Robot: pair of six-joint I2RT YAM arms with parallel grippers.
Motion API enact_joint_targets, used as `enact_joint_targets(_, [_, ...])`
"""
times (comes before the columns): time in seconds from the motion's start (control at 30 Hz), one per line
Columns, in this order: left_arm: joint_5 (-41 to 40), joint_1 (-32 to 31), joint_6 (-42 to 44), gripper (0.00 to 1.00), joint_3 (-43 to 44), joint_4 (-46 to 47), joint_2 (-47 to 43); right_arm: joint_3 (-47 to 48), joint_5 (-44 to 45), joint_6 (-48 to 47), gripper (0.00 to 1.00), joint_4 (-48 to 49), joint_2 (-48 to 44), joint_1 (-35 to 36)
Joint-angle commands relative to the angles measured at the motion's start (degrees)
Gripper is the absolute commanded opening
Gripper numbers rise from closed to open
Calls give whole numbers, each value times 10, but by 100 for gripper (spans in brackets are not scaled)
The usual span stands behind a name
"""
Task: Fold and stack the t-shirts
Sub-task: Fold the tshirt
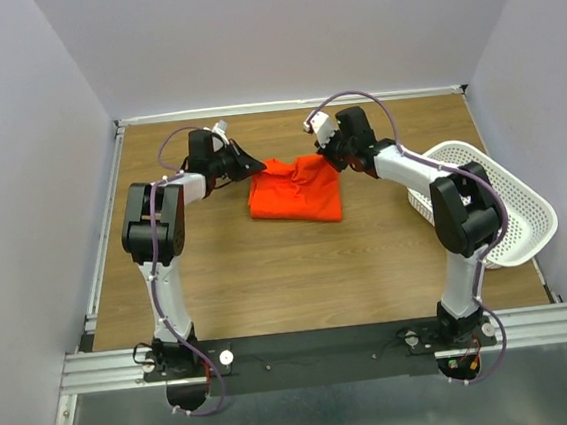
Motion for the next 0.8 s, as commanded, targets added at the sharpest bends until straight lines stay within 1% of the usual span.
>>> enact_joint_targets(0.0, [16,5,15,0,23,-5,15,-15,45,11,0,23,-22,-4])
enact_joint_targets(0.2, [8,7,8,0,44,-7,29,-20,97,21,0,28,-19,-4])
enact_joint_targets(0.27, [6,7,4,0,53,-8,34,-26,102,20,1,30,-24,-4])
enact_joint_targets(0.33, [5,7,4,0,62,-13,42,-30,130,30,1,32,-27,-3])
enact_joint_targets(0.47, [-1,7,6,0,77,-21,55,-42,155,45,1,30,-37,-4])
enact_joint_targets(0.77, [-3,7,10,0,104,-32,73,-80,164,61,1,30,-66,-4])
